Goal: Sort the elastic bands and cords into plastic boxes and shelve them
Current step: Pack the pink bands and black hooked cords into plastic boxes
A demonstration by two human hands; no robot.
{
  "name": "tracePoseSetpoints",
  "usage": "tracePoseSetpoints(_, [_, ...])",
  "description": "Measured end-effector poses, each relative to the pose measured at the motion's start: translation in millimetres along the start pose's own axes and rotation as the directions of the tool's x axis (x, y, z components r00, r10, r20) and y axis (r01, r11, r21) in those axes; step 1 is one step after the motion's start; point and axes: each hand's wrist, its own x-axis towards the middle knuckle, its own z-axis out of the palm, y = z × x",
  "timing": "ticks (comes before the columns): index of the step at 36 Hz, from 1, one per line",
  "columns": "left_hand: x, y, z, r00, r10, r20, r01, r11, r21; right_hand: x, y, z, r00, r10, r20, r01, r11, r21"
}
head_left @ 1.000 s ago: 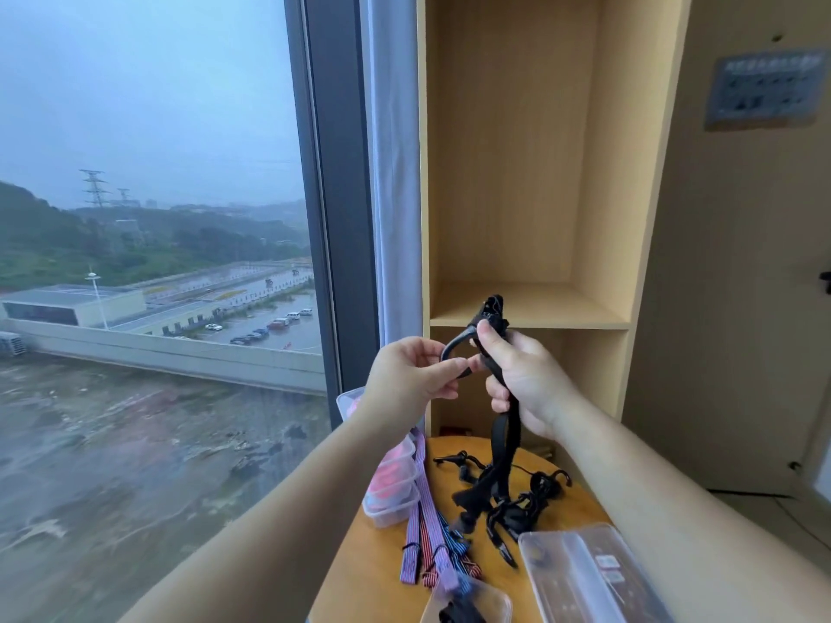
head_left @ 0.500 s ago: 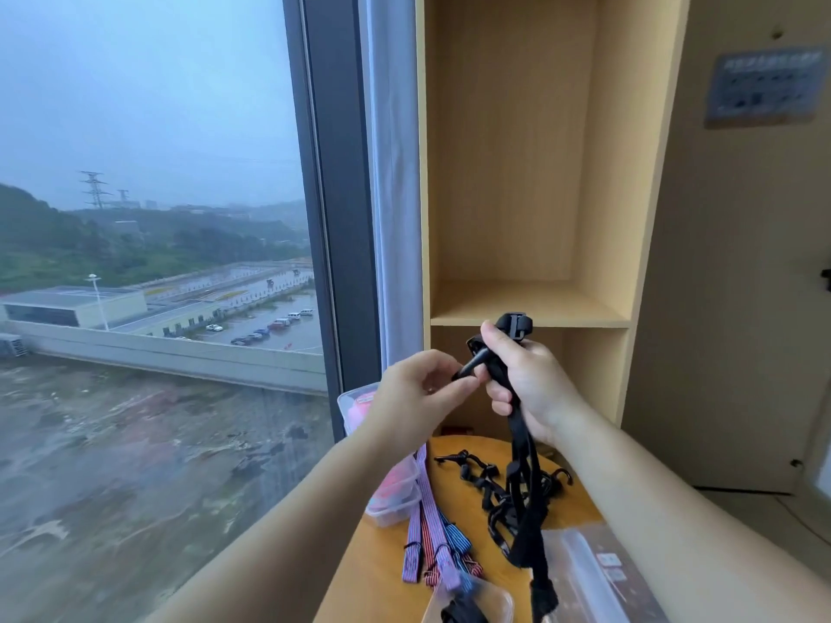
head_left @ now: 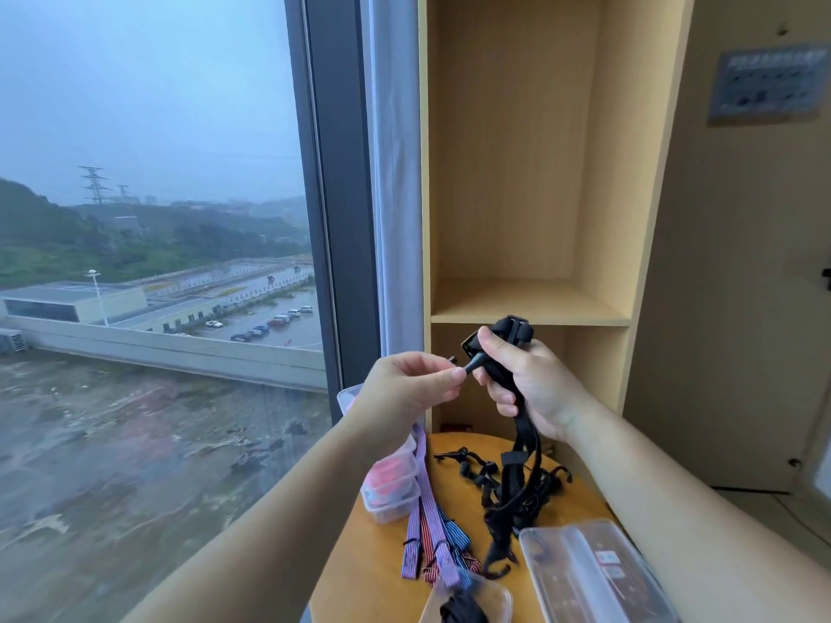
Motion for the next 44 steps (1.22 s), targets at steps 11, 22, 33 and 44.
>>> tracePoseSetpoints(11, [7.2, -14.1, 11.9, 0.9, 0.346, -0.267, -0.207, 0.875, 0.437, 2.7, 12.4, 18.9, 0.972, 0.129, -0.195, -0.128, 0.992, 0.017])
tracePoseSetpoints(22, [3.9, -22.0, 7.3, 0.735, 0.677, -0.022, -0.395, 0.455, 0.799, 0.7, 8.4, 28.6, 0.956, 0.145, -0.254, -0.146, 0.989, 0.017])
tracePoseSetpoints(33, [-3.4, -20.1, -1.4, 0.978, 0.205, -0.05, -0.189, 0.957, 0.219, 0.6, 5.3, 13.5, 0.988, 0.053, -0.144, -0.037, 0.992, 0.117])
tracePoseSetpoints(44, [1.6, -17.6, -6.9, 0.999, -0.017, 0.037, 0.014, 0.996, 0.083, 0.4, 8.8, 12.8, 0.993, 0.092, -0.075, -0.088, 0.994, 0.061])
